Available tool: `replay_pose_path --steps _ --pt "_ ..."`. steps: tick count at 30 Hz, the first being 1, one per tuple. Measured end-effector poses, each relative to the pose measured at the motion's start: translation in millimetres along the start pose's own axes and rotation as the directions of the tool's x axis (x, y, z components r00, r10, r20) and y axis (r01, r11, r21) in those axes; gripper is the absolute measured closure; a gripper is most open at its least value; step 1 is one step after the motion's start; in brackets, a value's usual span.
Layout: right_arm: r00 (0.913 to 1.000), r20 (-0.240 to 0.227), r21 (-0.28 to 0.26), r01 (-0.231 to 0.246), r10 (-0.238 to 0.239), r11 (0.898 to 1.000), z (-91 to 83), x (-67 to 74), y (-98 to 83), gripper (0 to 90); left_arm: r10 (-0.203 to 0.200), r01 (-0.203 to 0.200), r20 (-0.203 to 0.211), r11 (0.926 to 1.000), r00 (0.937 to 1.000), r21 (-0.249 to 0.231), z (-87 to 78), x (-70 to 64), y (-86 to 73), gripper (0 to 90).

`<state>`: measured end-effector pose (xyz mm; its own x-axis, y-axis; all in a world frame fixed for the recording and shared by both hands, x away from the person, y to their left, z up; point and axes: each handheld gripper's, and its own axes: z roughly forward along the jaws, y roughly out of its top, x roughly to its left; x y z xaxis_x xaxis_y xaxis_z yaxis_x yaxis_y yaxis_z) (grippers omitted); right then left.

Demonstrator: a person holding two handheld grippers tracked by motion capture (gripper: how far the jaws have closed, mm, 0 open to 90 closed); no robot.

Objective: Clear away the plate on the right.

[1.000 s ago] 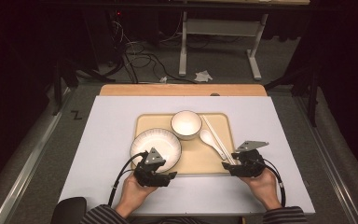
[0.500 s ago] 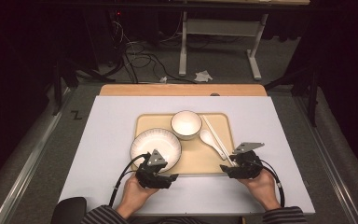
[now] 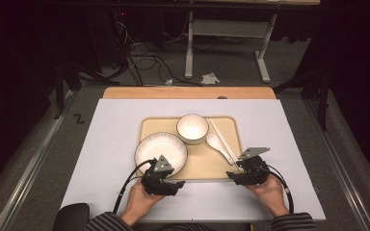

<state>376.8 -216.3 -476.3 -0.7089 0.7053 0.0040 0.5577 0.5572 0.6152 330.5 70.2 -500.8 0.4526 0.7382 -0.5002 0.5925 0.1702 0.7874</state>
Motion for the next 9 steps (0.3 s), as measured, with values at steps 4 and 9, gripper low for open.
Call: replay_pose_path --steps 4,9 --pt "1.0000 0.000 0.010 0.005 -0.005 1.000 1.7 0.5 0.0 43.0 0.002 -0.002 0.001 1.0000 1.0000 0.003 0.3 -0.1 -0.7 37.1" --pt "1.0000 -0.002 0.022 0.005 -0.005 1.000 3.4 1.1 0.0 42.9 0.004 -0.004 0.005 0.9999 1.0000 0.012 0.9 -1.0 -2.4 37.2"
